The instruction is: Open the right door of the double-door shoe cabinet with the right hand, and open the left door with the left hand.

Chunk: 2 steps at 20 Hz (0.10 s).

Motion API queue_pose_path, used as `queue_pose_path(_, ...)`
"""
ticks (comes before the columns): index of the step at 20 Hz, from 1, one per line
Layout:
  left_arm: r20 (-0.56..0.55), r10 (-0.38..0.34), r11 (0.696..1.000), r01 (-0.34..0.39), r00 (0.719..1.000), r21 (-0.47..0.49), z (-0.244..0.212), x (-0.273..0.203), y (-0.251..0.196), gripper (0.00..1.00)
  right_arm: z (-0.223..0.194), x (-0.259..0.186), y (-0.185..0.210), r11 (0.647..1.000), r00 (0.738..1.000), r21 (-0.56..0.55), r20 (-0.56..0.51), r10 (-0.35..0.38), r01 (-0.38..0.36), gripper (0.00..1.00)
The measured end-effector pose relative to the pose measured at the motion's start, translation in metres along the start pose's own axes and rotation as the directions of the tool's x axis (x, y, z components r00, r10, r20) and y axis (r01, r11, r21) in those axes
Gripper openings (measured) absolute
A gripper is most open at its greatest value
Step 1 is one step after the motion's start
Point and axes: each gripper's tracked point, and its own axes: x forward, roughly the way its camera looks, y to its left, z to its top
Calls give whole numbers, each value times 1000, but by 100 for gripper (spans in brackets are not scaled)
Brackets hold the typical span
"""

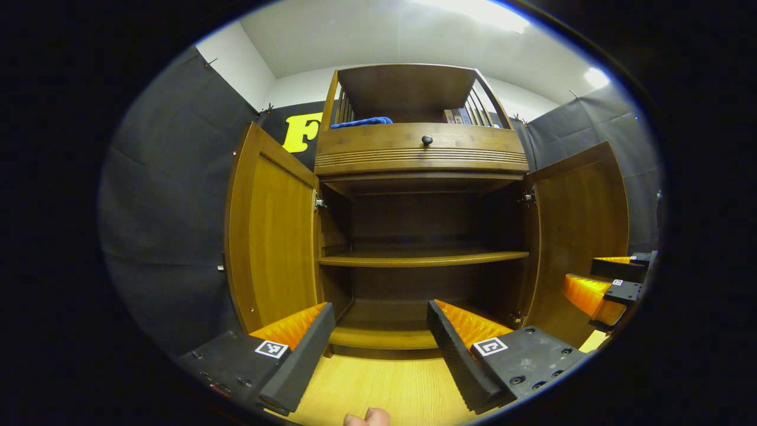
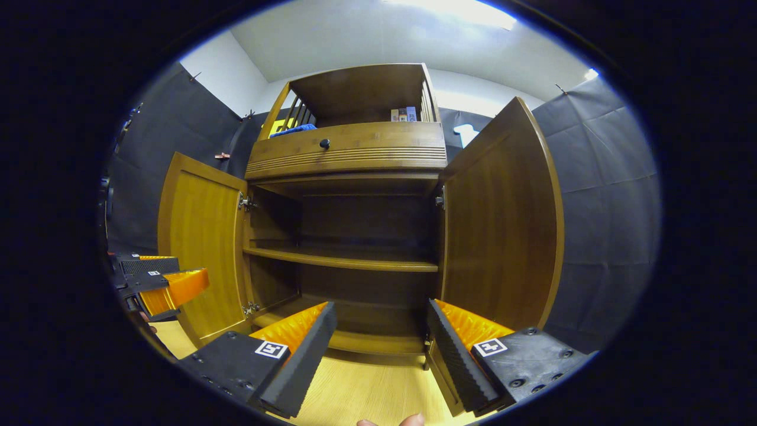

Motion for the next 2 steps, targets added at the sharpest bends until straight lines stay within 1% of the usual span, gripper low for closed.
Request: queue_pose_path(2,1,-1,1000,1,1000,-2,1,0,-1,100,1,0,0,1000,1000,1,2,2,-2,100)
